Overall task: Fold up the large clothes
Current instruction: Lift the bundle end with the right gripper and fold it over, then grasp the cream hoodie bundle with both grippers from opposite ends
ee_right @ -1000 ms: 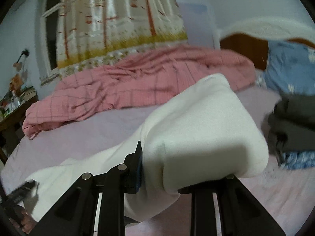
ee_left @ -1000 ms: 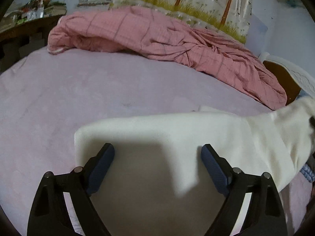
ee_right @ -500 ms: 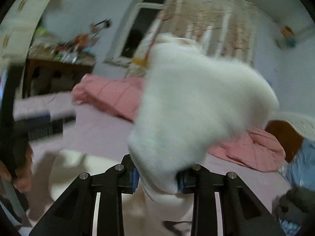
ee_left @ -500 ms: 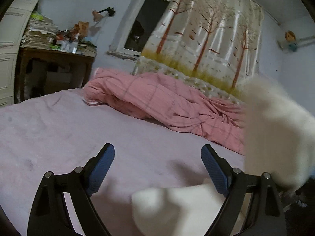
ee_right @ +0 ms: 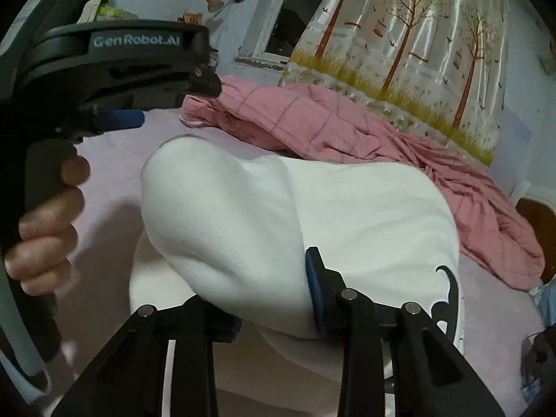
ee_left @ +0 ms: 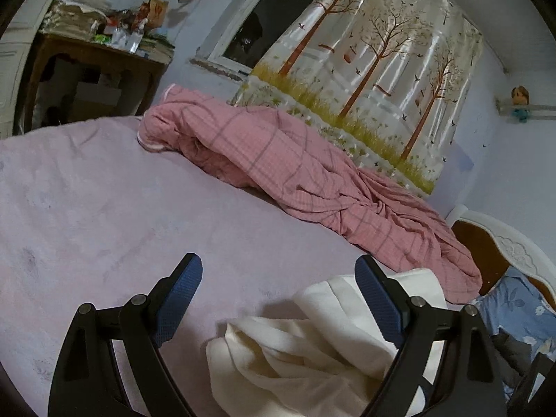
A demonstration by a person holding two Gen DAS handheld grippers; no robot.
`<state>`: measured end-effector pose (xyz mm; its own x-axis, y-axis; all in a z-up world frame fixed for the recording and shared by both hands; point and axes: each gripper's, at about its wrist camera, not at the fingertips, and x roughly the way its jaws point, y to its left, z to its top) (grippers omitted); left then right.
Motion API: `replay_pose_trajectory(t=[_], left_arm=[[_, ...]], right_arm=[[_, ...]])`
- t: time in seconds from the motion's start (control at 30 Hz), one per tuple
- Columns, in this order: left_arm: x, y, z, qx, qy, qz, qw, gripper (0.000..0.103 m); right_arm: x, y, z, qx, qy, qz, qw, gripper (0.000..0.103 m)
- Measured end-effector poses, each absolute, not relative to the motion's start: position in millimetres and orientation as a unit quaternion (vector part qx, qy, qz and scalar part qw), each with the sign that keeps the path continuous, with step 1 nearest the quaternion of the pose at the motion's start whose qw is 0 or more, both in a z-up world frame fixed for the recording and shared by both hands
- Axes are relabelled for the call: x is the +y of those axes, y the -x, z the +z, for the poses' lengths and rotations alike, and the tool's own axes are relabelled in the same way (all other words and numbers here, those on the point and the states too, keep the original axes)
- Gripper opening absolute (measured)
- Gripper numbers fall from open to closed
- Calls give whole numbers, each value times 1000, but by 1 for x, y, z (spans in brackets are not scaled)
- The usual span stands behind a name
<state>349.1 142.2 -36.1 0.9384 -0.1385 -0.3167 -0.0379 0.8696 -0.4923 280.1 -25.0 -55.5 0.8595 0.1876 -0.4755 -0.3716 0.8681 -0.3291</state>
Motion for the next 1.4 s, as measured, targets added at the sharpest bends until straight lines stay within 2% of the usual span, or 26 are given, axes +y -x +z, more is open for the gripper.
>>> replay_pose_trajectory(t=[0.03,0.1,0.17,0.37,0.47,0.6,0.73,0.8,0.83,0.87,0.9,0.93,0.97,1.1,1.3,1.37,1.4], left_arm=[[141,-349,-36,175,253,-29,951,88],[137,-348,-36,174,245,-32,953,88],[132,-348,-35,172,235,-33,956,88],[119,-350,-34,177,209,-43,961,88],[109,-360,-39,209,183,-49,959,89],[86,-383,-61,281,112,-38,952,89],[84,-395,-77,329,135,-62,933,89],[87,-394,-79,333,152,-90,926,74],[87,-394,-79,336,165,-117,920,58],[89,-393,-79,336,176,-131,916,50],[89,-390,-78,332,179,-142,915,44],[88,-389,-77,331,178,-155,914,33],[86,-387,-76,330,177,-163,913,29],[73,-372,-64,330,134,-155,921,26],[69,-337,-64,327,127,-109,930,26],[67,-334,-63,328,125,-93,932,30],[67,-336,-66,332,128,-79,931,35]], right_arm=[[-26,-277,-57,218,215,148,940,39],[-26,-267,-59,209,241,148,936,50],[-19,-267,-60,204,262,145,932,54],[-25,-248,-52,190,284,138,929,56],[-35,-238,-48,183,278,118,936,74],[-65,-231,-43,179,245,85,949,74],[-111,-230,-29,175,180,70,965,74],[-141,-238,-18,180,122,66,974,74],[-155,-243,-14,185,93,63,976,74],[-170,-249,-12,194,60,62,977,74],[-189,-259,-11,210,15,66,975,74],[-202,-268,-12,222,-14,72,972,74],[-217,-278,-16,239,-48,84,966,74],[-243,-307,-37,295,-108,126,941,74],[-251,-313,-44,310,-107,175,928,74],[-250,-310,-45,310,-95,182,928,74],[-248,-306,-44,307,-78,184,930,78]])
